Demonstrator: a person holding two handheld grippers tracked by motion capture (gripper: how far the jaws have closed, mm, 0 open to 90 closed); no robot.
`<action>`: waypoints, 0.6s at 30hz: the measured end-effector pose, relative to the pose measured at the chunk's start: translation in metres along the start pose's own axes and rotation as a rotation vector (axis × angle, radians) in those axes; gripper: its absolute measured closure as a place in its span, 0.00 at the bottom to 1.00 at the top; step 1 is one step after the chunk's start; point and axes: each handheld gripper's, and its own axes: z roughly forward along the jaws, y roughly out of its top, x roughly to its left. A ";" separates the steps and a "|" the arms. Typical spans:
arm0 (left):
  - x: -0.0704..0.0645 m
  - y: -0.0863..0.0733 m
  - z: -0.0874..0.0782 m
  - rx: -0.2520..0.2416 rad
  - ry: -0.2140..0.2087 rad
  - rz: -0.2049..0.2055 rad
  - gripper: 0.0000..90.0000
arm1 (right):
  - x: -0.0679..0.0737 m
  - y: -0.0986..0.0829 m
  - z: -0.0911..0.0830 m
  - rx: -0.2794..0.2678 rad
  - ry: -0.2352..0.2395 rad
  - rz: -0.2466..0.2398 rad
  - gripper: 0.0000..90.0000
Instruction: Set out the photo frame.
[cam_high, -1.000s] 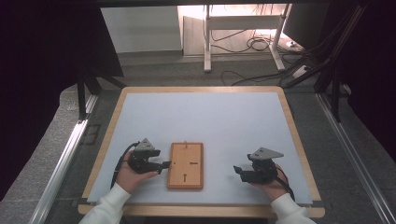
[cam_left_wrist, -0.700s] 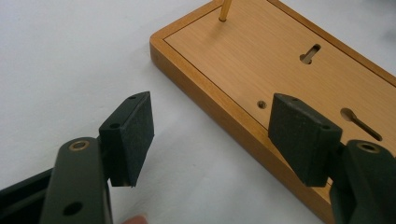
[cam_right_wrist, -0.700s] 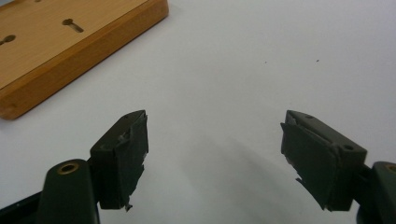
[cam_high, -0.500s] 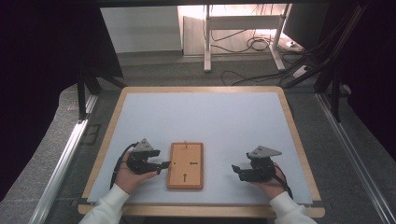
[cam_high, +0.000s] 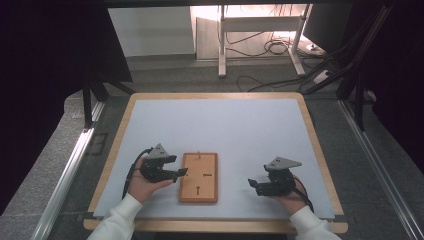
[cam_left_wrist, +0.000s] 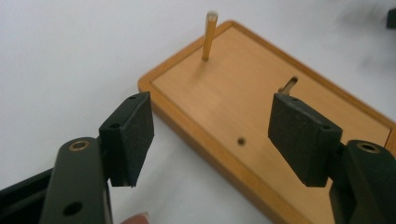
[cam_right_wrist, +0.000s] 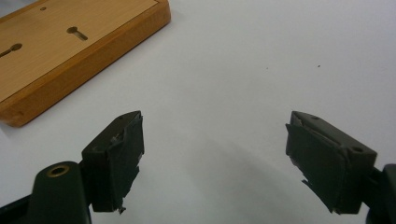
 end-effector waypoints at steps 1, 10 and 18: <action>0.000 0.002 0.001 -0.001 -0.004 0.006 0.35 | 0.000 0.000 0.001 0.002 0.000 0.000 0.22; 0.002 0.017 0.019 0.012 -0.027 0.046 0.35 | 0.001 -0.001 0.004 0.016 -0.009 0.003 0.22; 0.005 0.026 0.033 0.026 -0.045 0.047 0.35 | 0.001 -0.001 0.005 0.023 -0.012 0.003 0.22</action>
